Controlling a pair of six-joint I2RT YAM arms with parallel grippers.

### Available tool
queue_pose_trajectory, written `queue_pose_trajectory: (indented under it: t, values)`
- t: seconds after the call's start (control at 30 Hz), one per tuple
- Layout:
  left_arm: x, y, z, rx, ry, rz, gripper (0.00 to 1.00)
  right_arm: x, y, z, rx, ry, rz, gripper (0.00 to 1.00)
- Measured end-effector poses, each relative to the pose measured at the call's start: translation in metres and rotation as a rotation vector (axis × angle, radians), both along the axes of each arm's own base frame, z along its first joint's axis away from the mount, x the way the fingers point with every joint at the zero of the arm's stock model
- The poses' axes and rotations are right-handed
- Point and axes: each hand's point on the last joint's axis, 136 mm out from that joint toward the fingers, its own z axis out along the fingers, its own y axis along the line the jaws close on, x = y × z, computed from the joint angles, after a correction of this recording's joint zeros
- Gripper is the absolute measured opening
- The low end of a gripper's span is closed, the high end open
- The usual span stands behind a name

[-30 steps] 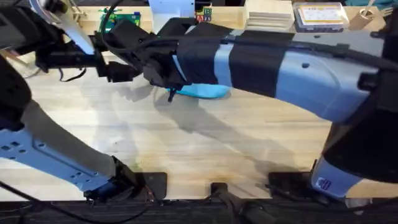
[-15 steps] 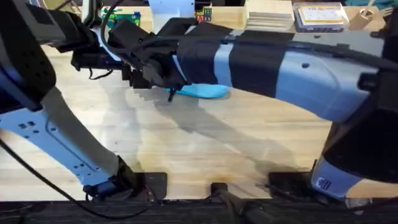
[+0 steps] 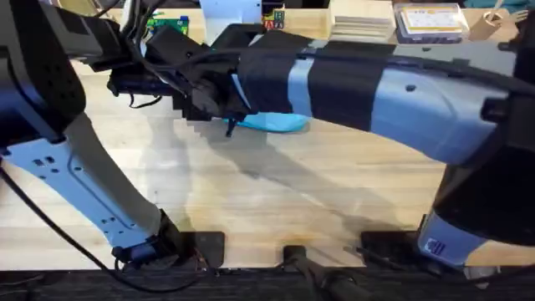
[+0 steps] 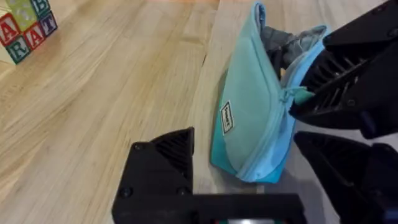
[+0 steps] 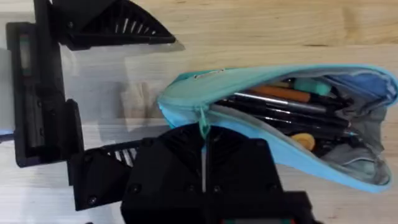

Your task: Unzip the bag, pick up the pens from the table one at a time and place them inside, then zip the bag closed.

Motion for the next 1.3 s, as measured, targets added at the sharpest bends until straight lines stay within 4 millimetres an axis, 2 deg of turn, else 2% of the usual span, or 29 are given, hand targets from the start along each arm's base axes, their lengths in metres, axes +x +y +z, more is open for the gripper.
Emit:
queue_pose_trajectory:
  t: [0.73,0.8,0.9,0.97,1.1,1.3]
  values:
    - [-0.0024,-0.003,0.0013,-0.008,0.017,-0.005,0.979,0.0,0.0,0.0,0.0,0.0,0.0,0.033]
    - [-0.0024,-0.003,0.0013,-0.008,0.014,-0.006,0.88,0.0,0.0,0.0,0.0,0.0,0.0,0.032]
    - [-0.0024,-0.003,0.0014,-0.007,0.01,-0.007,0.668,0.0,0.0,0.0,0.0,0.0,0.0,0.032]
    - [-0.0025,-0.003,0.0014,-0.008,0.011,-0.007,0.427,0.0,0.0,0.0,0.0,0.0,0.0,0.032]
    - [-0.0036,-0.0041,0.0015,-0.008,0.016,-0.011,0.047,0.0004,-0.0004,0.0003,-0.002,-0.003,-0.001,0.032]
    - [-0.0036,-0.0041,0.0015,-0.008,0.016,-0.011,0.045,0.0004,-0.0004,0.0003,-0.002,-0.003,-0.001,0.032]
